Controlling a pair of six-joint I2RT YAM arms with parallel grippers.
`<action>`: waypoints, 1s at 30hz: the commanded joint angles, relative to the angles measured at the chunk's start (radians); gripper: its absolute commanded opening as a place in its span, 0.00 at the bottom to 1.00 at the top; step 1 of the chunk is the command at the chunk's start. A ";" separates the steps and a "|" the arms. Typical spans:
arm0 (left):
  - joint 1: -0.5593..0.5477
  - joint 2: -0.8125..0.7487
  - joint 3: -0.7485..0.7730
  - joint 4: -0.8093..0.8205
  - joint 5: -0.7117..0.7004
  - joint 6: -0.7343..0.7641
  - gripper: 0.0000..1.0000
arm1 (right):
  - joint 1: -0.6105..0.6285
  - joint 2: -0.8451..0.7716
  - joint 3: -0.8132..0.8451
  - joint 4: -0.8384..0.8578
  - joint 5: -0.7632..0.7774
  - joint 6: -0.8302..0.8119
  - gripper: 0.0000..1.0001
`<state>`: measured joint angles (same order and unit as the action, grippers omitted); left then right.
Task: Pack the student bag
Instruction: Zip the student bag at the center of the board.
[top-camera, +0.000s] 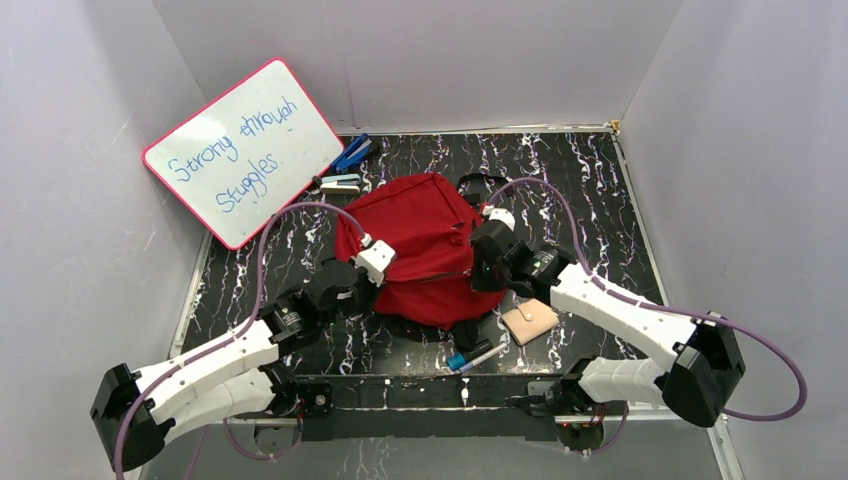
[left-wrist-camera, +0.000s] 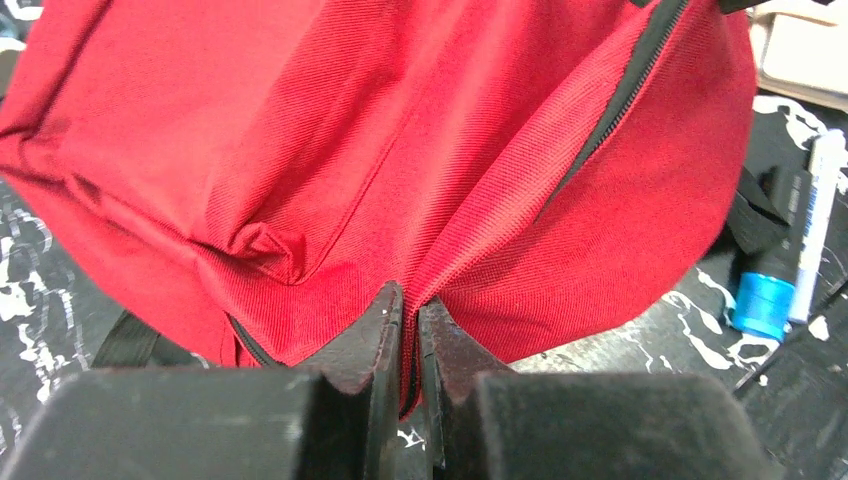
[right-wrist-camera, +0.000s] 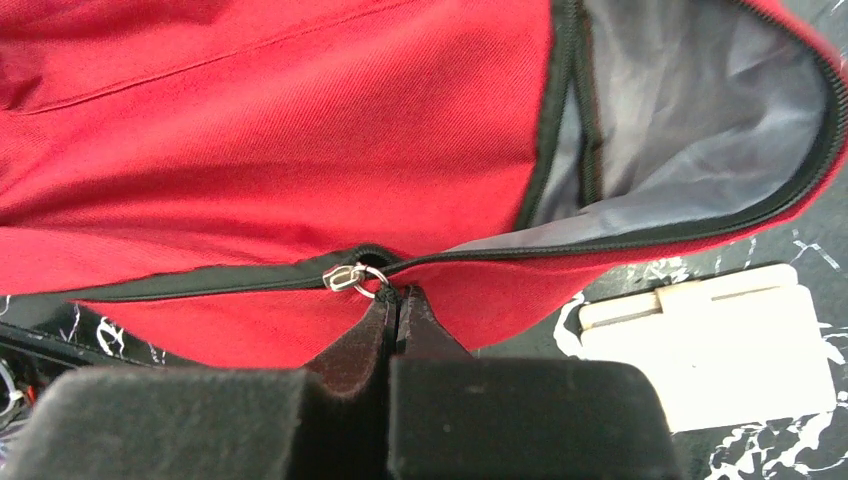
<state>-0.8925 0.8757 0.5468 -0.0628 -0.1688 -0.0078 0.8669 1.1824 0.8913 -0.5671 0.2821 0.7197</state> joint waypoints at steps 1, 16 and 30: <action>0.028 -0.066 0.021 -0.108 -0.298 -0.012 0.00 | -0.092 0.033 0.058 -0.206 0.116 -0.117 0.00; 0.040 -0.154 0.045 0.003 0.153 0.135 0.59 | -0.157 0.030 0.064 0.022 -0.348 -0.413 0.00; 0.028 0.329 0.198 0.251 0.559 0.166 0.67 | -0.158 -0.013 0.029 0.058 -0.423 -0.474 0.00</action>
<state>-0.8558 1.1252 0.7082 0.1036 0.2863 0.1307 0.7132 1.2137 0.9260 -0.5674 -0.1223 0.2714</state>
